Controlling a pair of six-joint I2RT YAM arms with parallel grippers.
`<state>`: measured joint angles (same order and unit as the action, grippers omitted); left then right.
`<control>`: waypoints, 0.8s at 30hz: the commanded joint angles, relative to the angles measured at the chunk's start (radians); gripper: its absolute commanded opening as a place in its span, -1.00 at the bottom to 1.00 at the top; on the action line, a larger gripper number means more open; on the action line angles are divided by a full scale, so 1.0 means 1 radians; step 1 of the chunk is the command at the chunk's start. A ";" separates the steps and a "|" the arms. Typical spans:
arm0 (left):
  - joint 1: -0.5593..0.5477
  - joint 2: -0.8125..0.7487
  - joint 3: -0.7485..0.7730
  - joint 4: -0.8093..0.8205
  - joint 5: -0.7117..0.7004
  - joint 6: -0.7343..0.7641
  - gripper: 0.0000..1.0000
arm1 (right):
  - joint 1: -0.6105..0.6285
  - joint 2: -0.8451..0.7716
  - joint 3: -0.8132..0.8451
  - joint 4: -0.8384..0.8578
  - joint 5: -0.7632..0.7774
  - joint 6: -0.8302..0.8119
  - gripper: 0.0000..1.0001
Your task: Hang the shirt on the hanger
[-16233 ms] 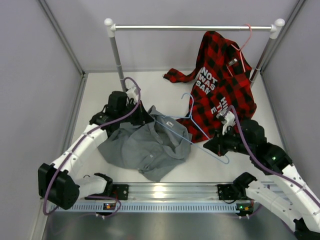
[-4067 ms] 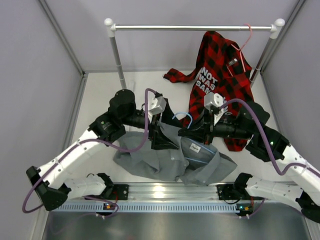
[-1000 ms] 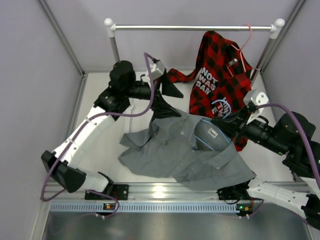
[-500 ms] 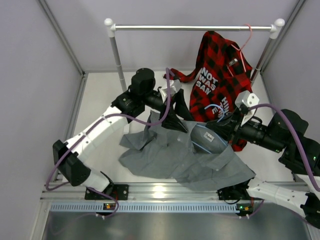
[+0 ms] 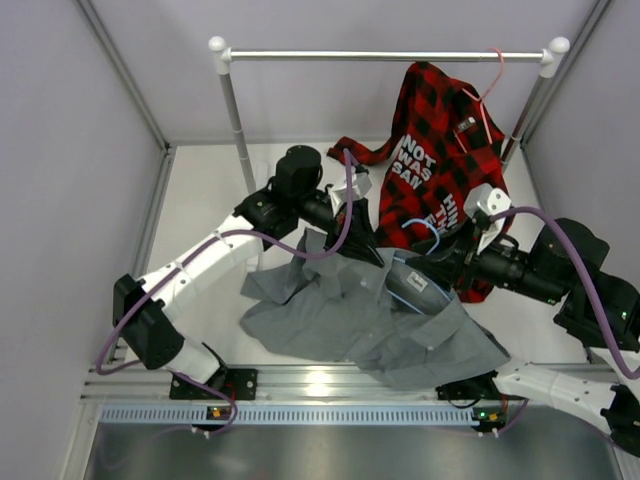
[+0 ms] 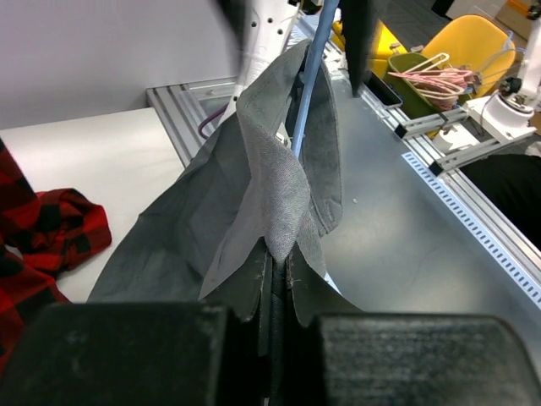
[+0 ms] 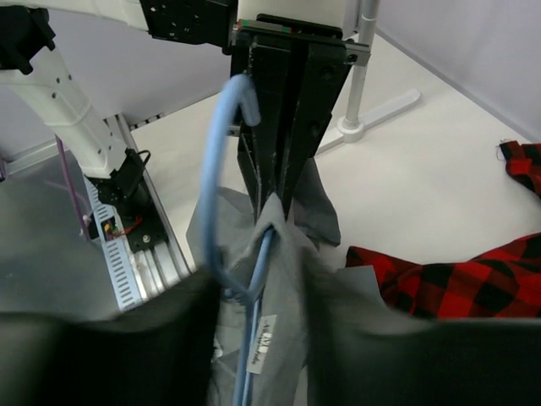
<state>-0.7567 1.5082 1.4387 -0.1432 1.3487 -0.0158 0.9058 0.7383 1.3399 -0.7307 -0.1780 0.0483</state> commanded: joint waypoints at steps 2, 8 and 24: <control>0.017 -0.037 0.002 0.033 0.127 0.043 -1.00 | 0.008 -0.062 0.001 0.001 0.037 0.024 0.51; 0.036 -0.066 -0.021 0.033 0.162 0.030 -1.00 | 0.008 -0.268 -0.037 -0.208 0.075 0.045 0.53; 0.037 -0.089 -0.020 0.031 0.118 -0.015 -1.00 | 0.007 -0.221 -0.203 -0.110 -0.173 -0.011 -0.25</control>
<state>-0.7223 1.4635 1.4170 -0.1436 1.4315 -0.0177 0.9058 0.4908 1.1183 -0.9184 -0.3210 0.0620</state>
